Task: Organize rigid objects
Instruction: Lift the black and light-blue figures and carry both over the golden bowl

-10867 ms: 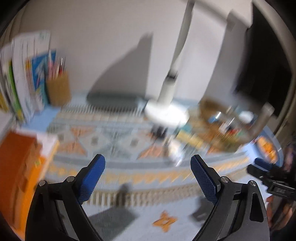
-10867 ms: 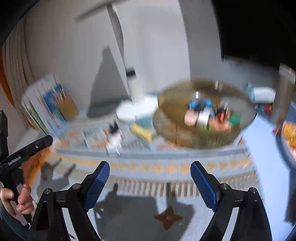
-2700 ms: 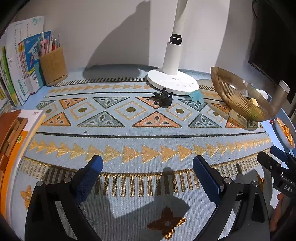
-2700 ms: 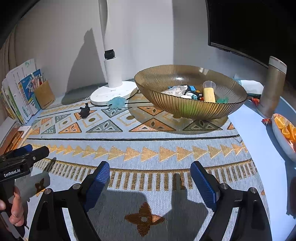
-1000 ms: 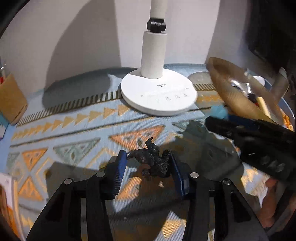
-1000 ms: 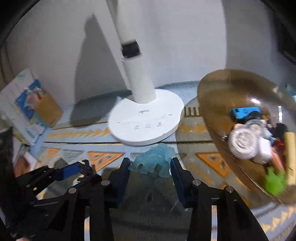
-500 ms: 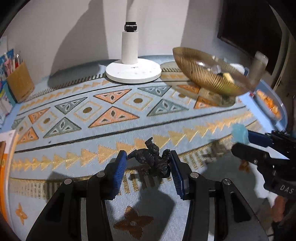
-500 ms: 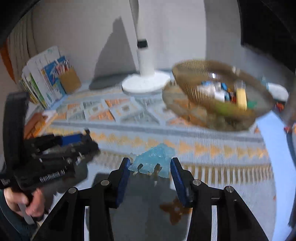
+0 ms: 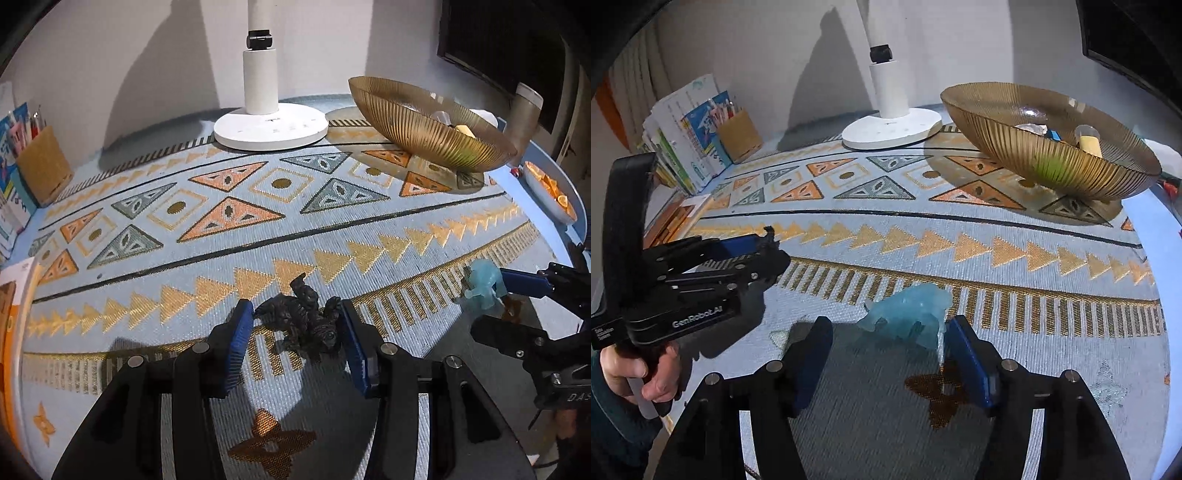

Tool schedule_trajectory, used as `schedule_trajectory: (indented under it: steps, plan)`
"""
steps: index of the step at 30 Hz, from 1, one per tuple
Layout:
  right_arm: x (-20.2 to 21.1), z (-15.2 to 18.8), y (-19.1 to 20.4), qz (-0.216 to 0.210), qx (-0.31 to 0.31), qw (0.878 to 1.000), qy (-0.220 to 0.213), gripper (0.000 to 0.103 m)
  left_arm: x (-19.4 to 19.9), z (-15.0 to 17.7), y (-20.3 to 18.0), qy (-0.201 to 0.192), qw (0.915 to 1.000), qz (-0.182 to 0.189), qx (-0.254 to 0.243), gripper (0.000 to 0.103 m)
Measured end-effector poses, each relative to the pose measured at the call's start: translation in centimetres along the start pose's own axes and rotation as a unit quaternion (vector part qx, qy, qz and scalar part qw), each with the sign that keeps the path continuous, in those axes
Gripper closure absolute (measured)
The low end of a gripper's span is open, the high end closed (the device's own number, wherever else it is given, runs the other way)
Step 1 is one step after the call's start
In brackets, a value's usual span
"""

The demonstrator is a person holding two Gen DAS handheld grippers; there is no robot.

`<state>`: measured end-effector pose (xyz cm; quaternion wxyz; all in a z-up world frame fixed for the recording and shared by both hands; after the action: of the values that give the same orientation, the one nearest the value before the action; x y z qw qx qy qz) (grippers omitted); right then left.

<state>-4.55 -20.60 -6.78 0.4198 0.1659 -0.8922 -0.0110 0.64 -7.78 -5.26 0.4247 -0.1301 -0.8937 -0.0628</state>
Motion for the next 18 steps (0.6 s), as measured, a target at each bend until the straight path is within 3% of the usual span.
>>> schedule_trajectory:
  steps: [2, 5, 9, 13, 15, 18]
  plan:
    - [-0.1, -0.2, 0.0, 0.01, -0.004, 1.0, 0.001, 0.041, 0.0, 0.0, -0.2, -0.001, 1.0, -0.006, -0.005, 0.058]
    - [-0.3, -0.5, -0.4, 0.048, 0.002, 0.999, -0.005, 0.057, 0.0, 0.0, -0.3, -0.003, 0.9999, -0.013, -0.01, 0.058]
    - [0.3, -0.5, -0.6, 0.058, -0.003, 0.998, -0.017, 0.058, 0.0, 0.0, -0.5, -0.006, 0.9996, -0.022, -0.016, 0.058]
    - [1.7, -1.0, -2.3, 0.007, -0.072, 0.997, -0.023, 0.058, 0.1, -0.3, -0.9, -0.008, 0.9987, -0.039, -0.032, 0.059]
    - [3.5, -2.4, -3.7, 0.019, -0.083, 0.995, -0.042, 0.058, 0.6, -1.5, -1.3, -0.011, 0.9989, -0.03, -0.035, 0.059]
    - [7.4, -5.5, -5.8, 0.035, -0.096, 0.991, -0.09, 0.058, 2.9, -5.7, -2.9, -0.055, 0.997, -0.015, -0.053, 0.059]
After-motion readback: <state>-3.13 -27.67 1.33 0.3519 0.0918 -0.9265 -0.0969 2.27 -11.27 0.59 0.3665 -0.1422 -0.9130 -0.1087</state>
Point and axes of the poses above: each gripper's, at about its wrist camera, not at the fingertips, and x roughly against the way its jaws point, y to its left, z to its underside, the point moved 7 cm from there along -x, roughly the way its jaws point
